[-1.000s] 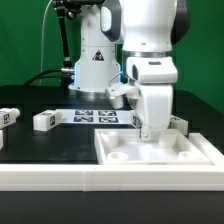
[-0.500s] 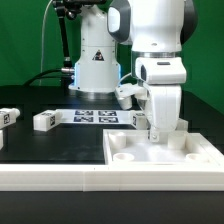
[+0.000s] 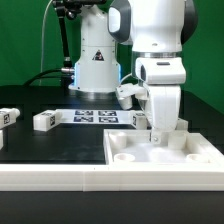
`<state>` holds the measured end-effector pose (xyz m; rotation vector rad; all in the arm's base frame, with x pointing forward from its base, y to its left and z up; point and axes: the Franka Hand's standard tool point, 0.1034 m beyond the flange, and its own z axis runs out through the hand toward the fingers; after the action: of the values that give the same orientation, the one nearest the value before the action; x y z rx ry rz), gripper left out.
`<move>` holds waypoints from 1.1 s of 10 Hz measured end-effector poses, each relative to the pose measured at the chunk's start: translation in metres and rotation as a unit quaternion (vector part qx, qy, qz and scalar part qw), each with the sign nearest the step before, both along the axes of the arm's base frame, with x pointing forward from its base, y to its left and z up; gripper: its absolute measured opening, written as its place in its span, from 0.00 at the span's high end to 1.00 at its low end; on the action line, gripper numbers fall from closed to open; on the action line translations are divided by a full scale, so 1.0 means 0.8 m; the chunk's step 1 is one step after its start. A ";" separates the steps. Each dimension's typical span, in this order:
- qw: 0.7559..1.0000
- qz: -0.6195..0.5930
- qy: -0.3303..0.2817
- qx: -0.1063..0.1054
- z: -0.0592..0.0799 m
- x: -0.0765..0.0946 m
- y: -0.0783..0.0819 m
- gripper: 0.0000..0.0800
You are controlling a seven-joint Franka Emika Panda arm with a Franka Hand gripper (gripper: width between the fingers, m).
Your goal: Assemble one leg
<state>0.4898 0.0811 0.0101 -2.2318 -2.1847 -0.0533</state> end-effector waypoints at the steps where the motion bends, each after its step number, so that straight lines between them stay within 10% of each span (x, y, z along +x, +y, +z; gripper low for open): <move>1: 1.000 0.000 0.000 0.000 0.000 0.000 0.000 0.41; 2: 1.000 0.000 0.000 0.000 0.000 0.000 0.000 0.26; 7: 1.000 0.000 -0.001 0.000 0.001 0.000 -0.001 0.19; 11: 0.997 -0.071 -0.005 -0.017 0.063 -0.004 0.018 0.19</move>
Offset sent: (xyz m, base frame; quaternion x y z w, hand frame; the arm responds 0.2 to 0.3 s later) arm 0.0000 0.0000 0.0000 0.0000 0.0000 0.0000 1.0000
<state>0.4863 0.0959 0.0606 -2.4073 -2.0417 -0.0290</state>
